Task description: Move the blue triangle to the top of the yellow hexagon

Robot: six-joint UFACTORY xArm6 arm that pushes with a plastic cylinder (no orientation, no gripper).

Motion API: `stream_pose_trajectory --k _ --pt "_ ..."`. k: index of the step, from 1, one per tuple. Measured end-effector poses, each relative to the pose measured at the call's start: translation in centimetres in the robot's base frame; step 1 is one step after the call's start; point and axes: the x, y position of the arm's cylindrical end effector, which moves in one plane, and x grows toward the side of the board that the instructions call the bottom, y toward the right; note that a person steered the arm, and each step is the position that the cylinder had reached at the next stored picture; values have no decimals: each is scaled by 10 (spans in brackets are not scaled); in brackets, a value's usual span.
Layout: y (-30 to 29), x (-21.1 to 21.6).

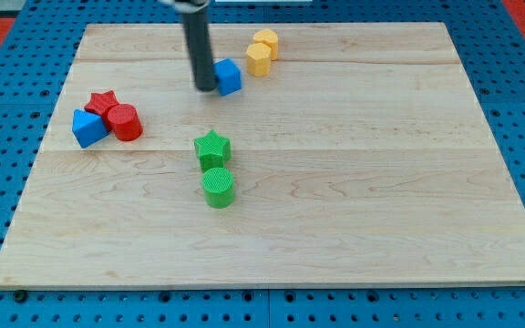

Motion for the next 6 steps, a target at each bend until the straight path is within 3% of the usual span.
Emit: stream_pose_trajectory --k 1,2,3,5,6 --pt "11 -23" --pt "-12 59" --pt "-70 120" --pt "-141 182" --pt "-173 142"
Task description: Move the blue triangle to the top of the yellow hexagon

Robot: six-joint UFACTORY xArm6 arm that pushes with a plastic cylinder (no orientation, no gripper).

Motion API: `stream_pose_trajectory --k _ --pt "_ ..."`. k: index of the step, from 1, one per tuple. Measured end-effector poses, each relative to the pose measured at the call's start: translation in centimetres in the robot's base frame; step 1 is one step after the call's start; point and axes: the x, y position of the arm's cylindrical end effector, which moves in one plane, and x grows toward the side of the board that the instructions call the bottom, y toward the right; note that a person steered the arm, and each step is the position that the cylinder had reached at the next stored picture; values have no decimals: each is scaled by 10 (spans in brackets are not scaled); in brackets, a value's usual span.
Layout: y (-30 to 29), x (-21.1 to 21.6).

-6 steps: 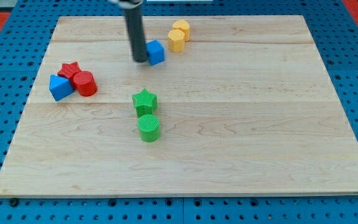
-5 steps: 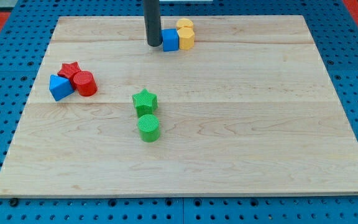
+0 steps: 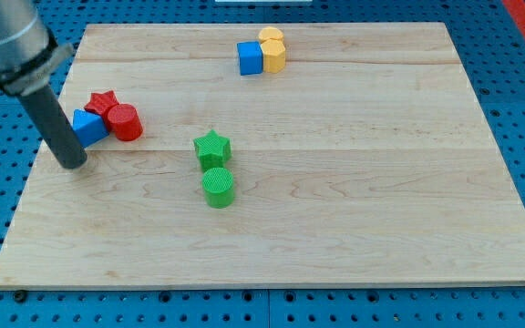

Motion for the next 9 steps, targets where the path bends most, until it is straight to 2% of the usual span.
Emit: stream_pose_trajectory --k 1,2,3,4,5,6,7,8,9 --pt "-24 -46" --pt "-38 -53" --pt "1 -50" --pt "7 -73" --pt "8 -142" --pt "-30 -149" --pt "-38 -170" --pt "118 -160" --pt "171 -165"
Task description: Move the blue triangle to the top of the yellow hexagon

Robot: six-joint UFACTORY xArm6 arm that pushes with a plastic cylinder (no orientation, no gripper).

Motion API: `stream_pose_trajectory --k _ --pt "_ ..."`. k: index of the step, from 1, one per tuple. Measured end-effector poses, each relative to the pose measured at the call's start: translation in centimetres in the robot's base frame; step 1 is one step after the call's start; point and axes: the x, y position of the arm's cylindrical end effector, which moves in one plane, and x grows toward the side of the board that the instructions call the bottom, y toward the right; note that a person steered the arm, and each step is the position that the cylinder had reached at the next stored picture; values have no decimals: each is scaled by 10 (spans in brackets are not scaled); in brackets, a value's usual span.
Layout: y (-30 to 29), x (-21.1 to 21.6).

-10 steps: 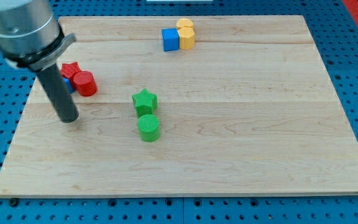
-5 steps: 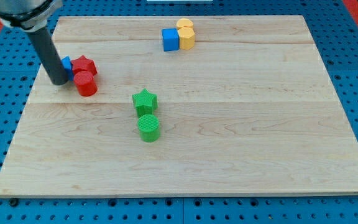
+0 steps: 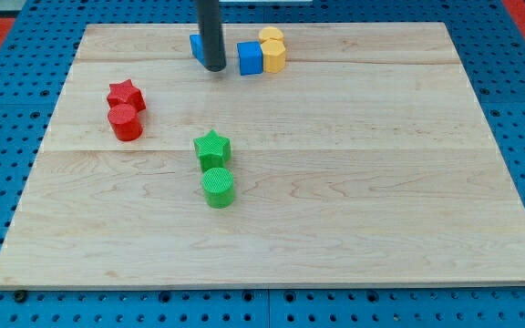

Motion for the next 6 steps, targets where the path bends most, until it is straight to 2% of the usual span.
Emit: stream_pose_trajectory --k 2,3,4,6 --pt "-148 -12" --pt "-75 -38" --pt "35 -36" --pt "-48 -72"
